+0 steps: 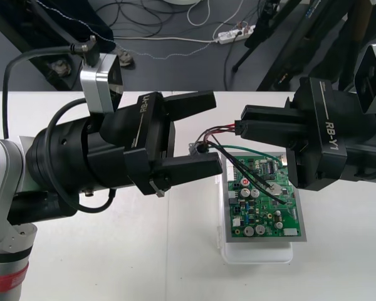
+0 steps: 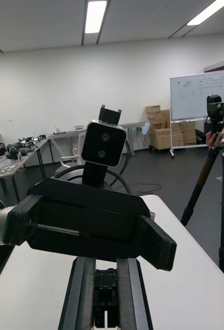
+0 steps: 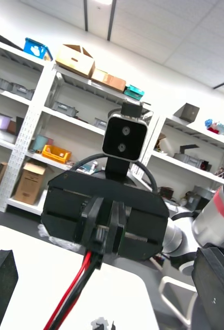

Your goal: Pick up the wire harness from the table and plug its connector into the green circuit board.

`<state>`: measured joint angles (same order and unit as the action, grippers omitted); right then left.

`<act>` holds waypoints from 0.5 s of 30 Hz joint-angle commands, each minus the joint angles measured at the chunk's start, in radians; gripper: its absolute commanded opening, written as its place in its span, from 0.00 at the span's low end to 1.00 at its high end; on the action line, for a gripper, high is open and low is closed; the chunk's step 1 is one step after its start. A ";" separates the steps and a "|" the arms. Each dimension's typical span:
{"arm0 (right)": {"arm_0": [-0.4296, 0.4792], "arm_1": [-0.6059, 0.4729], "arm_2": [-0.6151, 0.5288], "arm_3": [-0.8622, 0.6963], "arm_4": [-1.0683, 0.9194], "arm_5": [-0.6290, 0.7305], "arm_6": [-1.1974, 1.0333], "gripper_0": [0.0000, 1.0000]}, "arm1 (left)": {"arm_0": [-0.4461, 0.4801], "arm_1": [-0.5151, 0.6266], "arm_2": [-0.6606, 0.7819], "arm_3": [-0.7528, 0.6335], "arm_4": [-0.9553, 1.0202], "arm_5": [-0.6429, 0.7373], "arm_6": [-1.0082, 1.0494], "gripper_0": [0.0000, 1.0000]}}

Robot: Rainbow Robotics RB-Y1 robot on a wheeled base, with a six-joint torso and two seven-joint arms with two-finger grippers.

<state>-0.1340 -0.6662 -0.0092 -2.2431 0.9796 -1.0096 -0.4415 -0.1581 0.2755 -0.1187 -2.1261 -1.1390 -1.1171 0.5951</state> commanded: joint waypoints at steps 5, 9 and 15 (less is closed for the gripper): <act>0.014 0.022 -0.011 -0.035 -0.015 0.013 0.030 0.00 | 0.040 -0.024 -0.050 -0.031 -0.022 0.045 -0.095 1.00; 0.031 0.028 -0.003 -0.035 -0.015 0.011 0.029 0.00 | 0.038 -0.029 -0.058 -0.031 -0.036 0.046 -0.141 1.00; 0.073 0.034 0.003 -0.027 -0.015 -0.021 0.040 0.00 | 0.029 -0.030 -0.061 -0.031 -0.038 0.046 -0.150 1.00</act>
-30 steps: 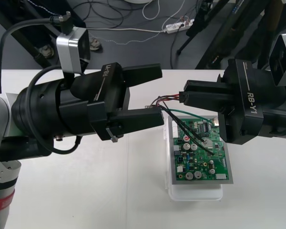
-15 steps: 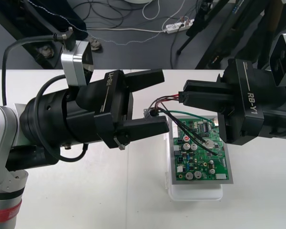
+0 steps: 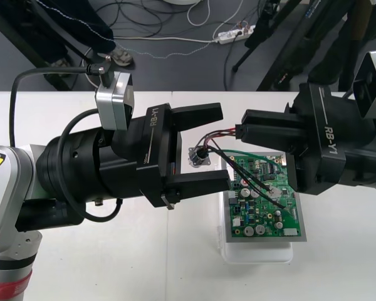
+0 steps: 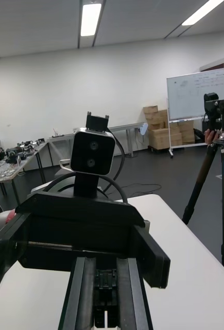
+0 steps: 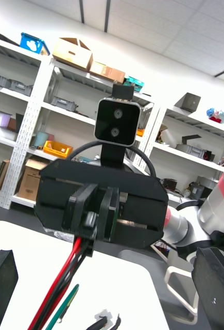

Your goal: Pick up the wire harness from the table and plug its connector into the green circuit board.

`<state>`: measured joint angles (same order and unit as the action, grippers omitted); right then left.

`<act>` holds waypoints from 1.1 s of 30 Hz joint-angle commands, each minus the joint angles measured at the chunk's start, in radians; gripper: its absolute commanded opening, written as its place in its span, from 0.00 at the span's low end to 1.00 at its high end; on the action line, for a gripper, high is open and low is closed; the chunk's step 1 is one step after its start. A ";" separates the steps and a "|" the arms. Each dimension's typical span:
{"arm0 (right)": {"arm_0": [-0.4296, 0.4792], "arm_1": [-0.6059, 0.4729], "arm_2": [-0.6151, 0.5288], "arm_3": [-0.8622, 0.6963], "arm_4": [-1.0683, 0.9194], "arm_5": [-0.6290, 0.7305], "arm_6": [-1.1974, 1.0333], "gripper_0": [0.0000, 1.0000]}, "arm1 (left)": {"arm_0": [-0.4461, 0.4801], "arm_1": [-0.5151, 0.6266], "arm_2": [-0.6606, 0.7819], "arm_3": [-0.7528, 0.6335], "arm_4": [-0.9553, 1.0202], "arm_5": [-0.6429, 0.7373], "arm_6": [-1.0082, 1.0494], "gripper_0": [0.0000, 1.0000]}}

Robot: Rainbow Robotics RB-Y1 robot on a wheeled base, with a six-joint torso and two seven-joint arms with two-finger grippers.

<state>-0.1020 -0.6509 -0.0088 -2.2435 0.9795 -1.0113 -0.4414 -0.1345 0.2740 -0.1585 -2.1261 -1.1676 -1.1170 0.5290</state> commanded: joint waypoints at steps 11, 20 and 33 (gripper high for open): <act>0.054 0.033 0.012 -0.025 -0.015 -0.036 0.069 0.00 | -0.017 -0.021 -0.041 -0.025 -0.014 0.046 -0.086 1.00; 0.053 0.040 0.020 -0.027 -0.015 -0.036 0.081 0.00 | -0.019 -0.002 -0.058 -0.023 -0.015 0.049 -0.067 0.96; 0.054 0.047 0.024 -0.025 -0.015 -0.036 0.093 0.00 | -0.031 0.016 -0.064 -0.011 -0.015 0.052 -0.044 0.96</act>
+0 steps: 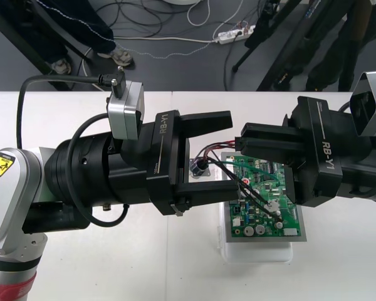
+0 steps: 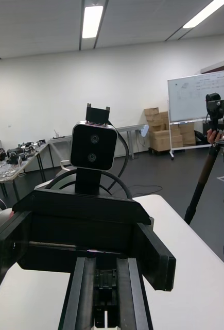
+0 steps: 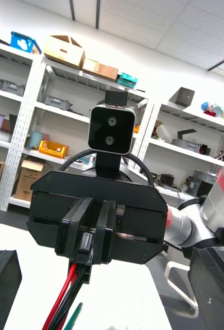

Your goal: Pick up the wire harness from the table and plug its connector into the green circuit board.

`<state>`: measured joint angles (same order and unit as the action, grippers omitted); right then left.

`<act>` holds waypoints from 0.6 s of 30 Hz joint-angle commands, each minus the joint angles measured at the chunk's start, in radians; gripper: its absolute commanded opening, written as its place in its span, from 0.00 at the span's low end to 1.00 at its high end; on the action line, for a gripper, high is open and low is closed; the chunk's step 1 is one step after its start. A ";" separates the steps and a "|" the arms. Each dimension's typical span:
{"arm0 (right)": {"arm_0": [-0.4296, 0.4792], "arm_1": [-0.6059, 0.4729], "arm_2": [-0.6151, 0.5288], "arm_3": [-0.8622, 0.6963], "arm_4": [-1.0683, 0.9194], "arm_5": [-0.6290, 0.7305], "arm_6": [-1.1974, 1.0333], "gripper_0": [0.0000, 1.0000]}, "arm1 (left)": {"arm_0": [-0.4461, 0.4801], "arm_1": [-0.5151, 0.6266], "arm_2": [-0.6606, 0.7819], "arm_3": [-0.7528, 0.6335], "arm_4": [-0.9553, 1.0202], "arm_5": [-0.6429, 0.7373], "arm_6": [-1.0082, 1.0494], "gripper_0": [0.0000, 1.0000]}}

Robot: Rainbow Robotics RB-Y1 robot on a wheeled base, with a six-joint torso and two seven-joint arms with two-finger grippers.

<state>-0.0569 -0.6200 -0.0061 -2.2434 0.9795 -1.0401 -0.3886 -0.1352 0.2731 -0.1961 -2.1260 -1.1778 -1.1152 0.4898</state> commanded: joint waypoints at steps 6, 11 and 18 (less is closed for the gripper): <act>0.008 0.016 0.023 -0.027 -0.016 -0.006 0.042 0.00 | -0.041 0.017 -0.031 0.008 -0.005 0.051 -0.002 0.96; 0.008 0.028 0.024 -0.025 -0.051 -0.008 0.043 0.00 | -0.044 0.017 -0.034 0.014 -0.005 0.051 -0.005 0.96; 0.031 0.037 0.024 -0.027 -0.097 -0.008 0.048 0.00 | -0.047 0.017 -0.034 0.017 -0.003 0.051 -0.005 0.92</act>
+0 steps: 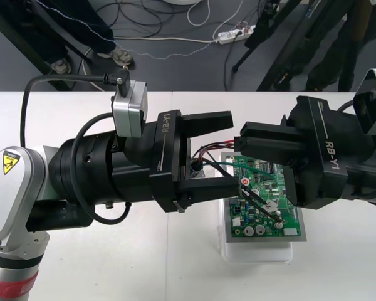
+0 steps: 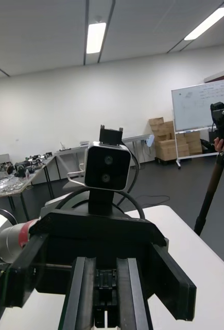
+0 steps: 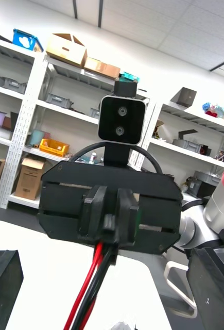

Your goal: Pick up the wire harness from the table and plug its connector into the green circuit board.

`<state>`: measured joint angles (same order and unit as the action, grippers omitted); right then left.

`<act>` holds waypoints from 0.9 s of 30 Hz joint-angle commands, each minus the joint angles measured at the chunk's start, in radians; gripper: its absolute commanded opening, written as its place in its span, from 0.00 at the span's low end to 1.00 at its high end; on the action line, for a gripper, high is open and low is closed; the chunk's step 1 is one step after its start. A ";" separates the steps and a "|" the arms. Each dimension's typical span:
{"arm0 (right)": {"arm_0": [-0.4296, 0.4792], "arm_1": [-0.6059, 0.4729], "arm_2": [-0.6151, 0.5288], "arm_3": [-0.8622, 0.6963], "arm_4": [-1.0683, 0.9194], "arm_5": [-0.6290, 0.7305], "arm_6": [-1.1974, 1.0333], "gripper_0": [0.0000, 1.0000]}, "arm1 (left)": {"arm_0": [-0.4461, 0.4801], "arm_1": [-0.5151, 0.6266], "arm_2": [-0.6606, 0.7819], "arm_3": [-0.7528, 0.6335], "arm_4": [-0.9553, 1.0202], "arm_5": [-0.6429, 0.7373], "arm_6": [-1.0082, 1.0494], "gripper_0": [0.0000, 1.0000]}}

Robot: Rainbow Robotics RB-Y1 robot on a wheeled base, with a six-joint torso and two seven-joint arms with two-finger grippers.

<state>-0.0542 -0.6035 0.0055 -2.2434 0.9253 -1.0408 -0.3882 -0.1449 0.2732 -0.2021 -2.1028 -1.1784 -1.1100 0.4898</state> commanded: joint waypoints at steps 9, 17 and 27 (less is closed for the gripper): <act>0.053 0.062 0.013 -0.002 -0.077 -0.056 0.060 0.00 | -0.041 0.017 -0.028 -0.006 -0.003 0.050 -0.002 0.88; 0.056 0.100 0.013 0.030 -0.086 -0.100 0.081 0.00 | -0.041 0.017 -0.029 -0.006 -0.003 0.053 -0.005 0.88; 0.059 0.107 0.013 0.033 -0.086 -0.100 0.097 0.00 | -0.041 0.017 -0.029 -0.009 0.000 0.053 -0.014 0.87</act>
<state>-0.0108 -0.5168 0.0062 -2.2029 0.8582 -1.1326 -0.3274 -0.1506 0.2733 -0.2024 -2.0991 -1.1784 -1.1010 0.4898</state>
